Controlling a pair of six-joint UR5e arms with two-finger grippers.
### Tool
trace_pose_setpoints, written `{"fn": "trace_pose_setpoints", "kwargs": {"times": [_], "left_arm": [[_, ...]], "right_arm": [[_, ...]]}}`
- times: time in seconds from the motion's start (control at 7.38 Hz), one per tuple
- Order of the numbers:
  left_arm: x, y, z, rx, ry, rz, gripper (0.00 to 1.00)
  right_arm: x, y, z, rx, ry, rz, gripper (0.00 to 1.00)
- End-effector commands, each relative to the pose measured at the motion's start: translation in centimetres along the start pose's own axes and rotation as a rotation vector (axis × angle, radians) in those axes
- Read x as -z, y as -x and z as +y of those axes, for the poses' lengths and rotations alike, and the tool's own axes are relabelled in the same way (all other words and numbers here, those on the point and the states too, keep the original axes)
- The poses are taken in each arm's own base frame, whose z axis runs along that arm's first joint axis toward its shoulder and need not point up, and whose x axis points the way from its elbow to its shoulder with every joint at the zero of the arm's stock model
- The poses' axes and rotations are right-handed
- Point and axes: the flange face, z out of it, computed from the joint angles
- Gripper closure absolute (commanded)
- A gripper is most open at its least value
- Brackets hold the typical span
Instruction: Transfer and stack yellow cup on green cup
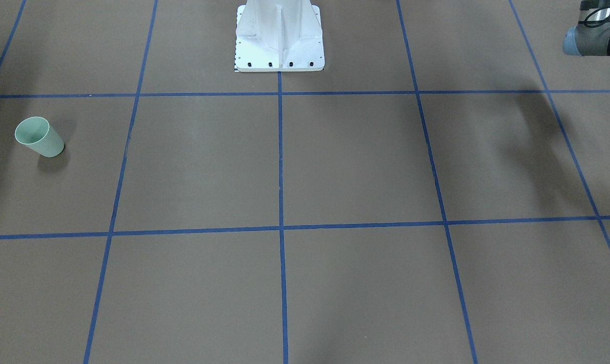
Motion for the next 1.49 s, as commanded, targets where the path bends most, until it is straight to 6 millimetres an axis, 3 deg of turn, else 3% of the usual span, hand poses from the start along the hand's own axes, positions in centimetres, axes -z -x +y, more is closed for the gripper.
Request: {"fn": "trace_pose_setpoints", "kwargs": {"times": [0.0,0.27,0.54,0.81,0.95,1.22,1.35], "left_arm": [[2.8,-0.6,-2.7,-0.043,-0.078,0.301,0.86],[3.7,-3.2,-5.2,-0.008,-0.11,0.578,0.91],[3.9,-5.2,-7.0,-0.021,-0.093,0.728,0.94],[2.5,-9.3,-11.2,-0.069,-0.114,0.891,1.0],[2.4,-10.9,-12.5,-0.208,-0.185,0.935,1.0],[2.7,-15.6,-14.4,-0.318,-0.137,1.173,0.94],[3.0,-17.8,-15.6,-0.364,-0.127,1.278,0.99]], "right_arm": [[0.0,-0.1,0.0,-0.001,0.001,0.0,0.0],[0.0,-0.1,0.0,-0.001,0.001,0.0,0.0],[0.0,0.0,0.0,-0.001,0.001,-0.005,0.0],[0.0,0.2,0.0,-0.001,0.001,-0.024,0.0],[0.0,0.3,0.0,-0.001,0.0,-0.034,0.0],[0.3,0.8,-0.1,0.005,-0.006,-0.056,0.0],[0.3,0.9,-0.1,0.005,-0.006,-0.066,0.0]]}}
